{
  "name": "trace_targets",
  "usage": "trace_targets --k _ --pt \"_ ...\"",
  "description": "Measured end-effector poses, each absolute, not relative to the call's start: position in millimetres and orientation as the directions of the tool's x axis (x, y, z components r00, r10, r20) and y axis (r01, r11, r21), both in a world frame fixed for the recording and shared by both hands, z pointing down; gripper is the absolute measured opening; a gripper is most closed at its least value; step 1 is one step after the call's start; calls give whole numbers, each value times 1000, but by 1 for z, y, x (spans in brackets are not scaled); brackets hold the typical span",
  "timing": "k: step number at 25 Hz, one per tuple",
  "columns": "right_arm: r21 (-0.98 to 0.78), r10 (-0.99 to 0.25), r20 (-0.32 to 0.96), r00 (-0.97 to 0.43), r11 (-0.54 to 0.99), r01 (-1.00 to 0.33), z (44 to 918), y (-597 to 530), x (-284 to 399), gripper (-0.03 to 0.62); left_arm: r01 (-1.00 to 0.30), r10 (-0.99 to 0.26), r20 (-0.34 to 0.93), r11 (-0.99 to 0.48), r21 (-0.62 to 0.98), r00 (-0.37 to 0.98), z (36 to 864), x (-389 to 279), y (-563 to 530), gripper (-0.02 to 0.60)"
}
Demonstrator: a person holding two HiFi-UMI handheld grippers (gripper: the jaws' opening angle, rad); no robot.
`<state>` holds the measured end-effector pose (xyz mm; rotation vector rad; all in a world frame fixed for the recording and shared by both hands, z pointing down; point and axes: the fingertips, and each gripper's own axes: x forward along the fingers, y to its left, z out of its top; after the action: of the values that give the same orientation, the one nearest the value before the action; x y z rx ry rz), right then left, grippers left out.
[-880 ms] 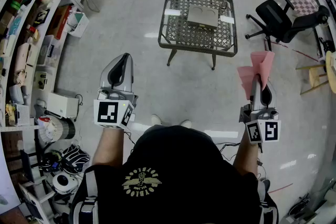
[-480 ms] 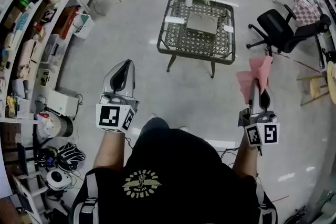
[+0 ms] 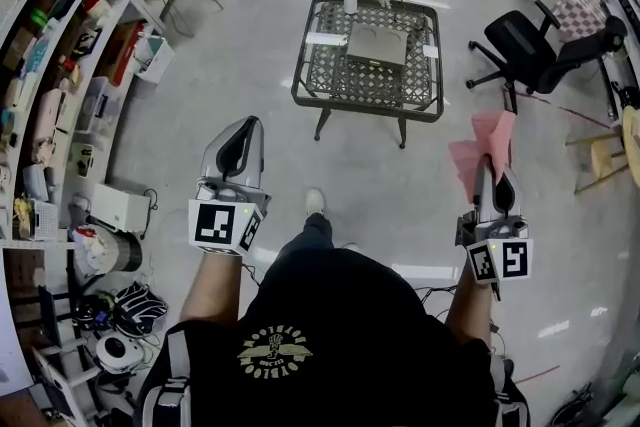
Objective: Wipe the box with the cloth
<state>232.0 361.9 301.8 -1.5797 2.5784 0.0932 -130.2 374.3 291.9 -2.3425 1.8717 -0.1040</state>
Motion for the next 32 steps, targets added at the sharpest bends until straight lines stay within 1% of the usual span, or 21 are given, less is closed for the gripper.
trace_targets --k 4,10,20,25,32 --pt "13 -899 -117 -421 423 -906 300 348 241 17 -962 -970 -26 -237 -133 243 296 -128 351 0" --pt "0 -915 -102 -389 391 -920 309 316 250 17 -951 -961 -14 -271 -147 276 303 -119 306 0" --pt "-21 -923 -57 -380 382 -924 319 248 223 17 -942 -950 39 -311 -122 309 322 -140 228 0" --pt "-33 -928 -49 -370 372 -928 322 210 205 17 -937 -944 38 -329 -118 327 323 -157 183 0" --pt "-32 -937 -49 -345 347 -937 315 183 183 17 -931 -938 35 -346 -118 344 317 -182 150 0"
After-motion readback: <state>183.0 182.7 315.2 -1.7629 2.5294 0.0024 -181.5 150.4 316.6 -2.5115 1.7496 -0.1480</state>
